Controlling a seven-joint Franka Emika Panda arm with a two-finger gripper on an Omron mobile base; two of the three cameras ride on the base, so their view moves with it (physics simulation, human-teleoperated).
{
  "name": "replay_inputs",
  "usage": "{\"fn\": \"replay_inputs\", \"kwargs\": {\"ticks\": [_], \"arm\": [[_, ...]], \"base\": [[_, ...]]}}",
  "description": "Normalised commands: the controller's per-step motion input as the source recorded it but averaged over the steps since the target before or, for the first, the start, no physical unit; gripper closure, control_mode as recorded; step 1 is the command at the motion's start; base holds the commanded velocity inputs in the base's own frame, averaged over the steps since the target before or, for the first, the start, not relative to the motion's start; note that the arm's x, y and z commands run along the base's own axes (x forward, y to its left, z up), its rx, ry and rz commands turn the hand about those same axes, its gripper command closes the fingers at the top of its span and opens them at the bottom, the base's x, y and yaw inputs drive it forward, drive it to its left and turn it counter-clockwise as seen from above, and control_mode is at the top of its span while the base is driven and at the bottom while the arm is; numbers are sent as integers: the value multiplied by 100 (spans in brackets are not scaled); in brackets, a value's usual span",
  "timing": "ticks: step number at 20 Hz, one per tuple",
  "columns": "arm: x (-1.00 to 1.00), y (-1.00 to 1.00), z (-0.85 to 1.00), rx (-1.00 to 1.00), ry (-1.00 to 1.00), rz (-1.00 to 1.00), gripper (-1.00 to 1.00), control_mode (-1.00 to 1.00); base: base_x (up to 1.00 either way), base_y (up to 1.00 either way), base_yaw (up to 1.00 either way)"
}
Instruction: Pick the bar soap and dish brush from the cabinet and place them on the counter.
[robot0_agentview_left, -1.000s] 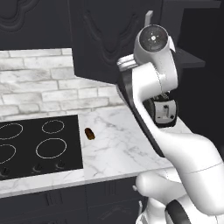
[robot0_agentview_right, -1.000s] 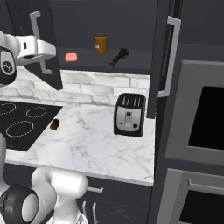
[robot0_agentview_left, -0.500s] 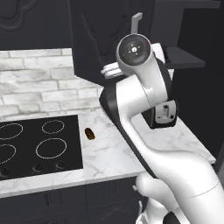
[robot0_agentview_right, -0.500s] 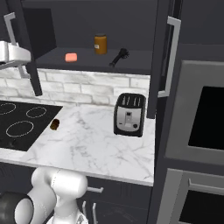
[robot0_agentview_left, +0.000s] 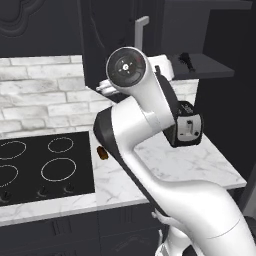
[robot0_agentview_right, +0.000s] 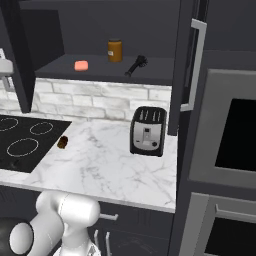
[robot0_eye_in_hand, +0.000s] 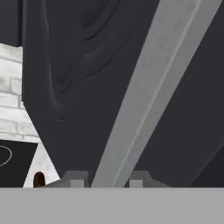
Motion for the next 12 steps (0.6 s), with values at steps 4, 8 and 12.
{"fn": "replay_inputs", "kwargs": {"ticks": [4,8,12], "arm": [[-1,15,-1,0,0,-1,100,-100],[-5,9,-2,0,0,-1,-100,-100],[-28,2,0,0,0,0,-100,-100]], "base": [[0,0,0],[0,0,0],[0,0,0]]}}
